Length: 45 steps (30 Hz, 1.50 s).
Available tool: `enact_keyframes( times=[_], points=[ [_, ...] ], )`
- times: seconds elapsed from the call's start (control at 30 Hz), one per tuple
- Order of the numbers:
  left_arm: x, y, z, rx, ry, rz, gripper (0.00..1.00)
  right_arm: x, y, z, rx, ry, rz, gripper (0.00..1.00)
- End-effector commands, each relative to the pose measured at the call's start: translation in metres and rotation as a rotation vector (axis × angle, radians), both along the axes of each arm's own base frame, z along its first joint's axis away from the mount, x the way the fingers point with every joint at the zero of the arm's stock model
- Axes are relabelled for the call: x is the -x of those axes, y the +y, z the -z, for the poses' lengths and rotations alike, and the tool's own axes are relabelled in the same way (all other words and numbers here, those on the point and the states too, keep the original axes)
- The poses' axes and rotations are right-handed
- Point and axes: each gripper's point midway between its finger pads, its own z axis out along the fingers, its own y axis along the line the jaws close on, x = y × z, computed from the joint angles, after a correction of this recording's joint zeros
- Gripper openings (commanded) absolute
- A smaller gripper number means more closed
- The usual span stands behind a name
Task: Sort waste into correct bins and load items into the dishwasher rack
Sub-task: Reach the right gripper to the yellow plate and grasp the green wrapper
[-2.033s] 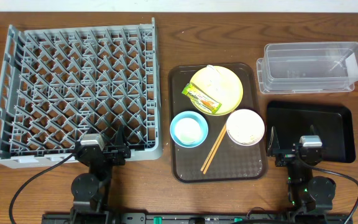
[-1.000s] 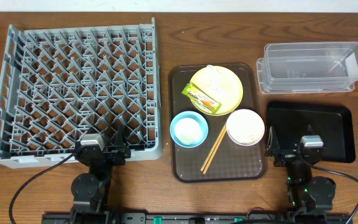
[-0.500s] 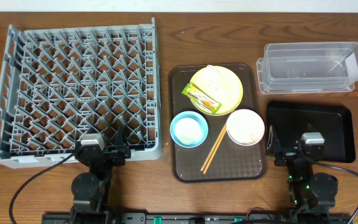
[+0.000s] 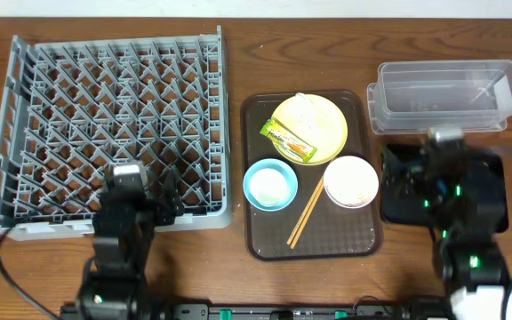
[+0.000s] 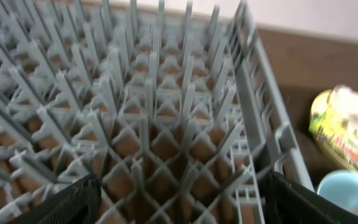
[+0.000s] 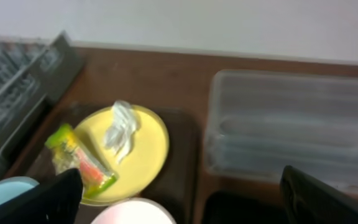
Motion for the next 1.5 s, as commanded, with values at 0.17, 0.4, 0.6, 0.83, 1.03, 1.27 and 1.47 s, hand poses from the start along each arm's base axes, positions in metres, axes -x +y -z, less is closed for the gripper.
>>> enact_keyframes(
  times=[0.17,0.4,0.6,0.83,1.03,1.27,1.47],
  points=[
    [-0.012,0.001,-0.022,-0.017,0.236,-0.01,0.86,-0.025,0.055,0.0,0.075,0.251,-0.31,0.99],
    [-0.014,0.001,-0.018,-0.021,0.291,-0.01,0.86,-0.041,0.063,0.0,0.095,0.285,-0.331,0.99],
    [-0.014,0.001,-0.018,-0.021,0.291,-0.011,0.86,-0.059,0.081,-0.021,0.03,0.175,-0.362,0.96],
    [-0.014,0.001,-0.018,-0.019,0.292,-0.012,0.86,-0.061,0.135,0.008,0.176,0.139,-0.581,0.84],
    [-0.014,0.001,-0.018,-0.019,0.292,-0.012,0.86,-0.068,0.179,0.065,0.21,0.202,-0.696,0.64],
    [-0.014,0.001,-0.014,-0.019,0.307,-0.012,0.86,-0.081,0.2,0.106,0.209,0.221,-0.727,0.64],
    [-0.016,0.001,-0.007,-0.021,0.33,-0.012,0.86,-0.083,0.212,0.142,0.214,0.26,-0.753,0.62]
  ],
)
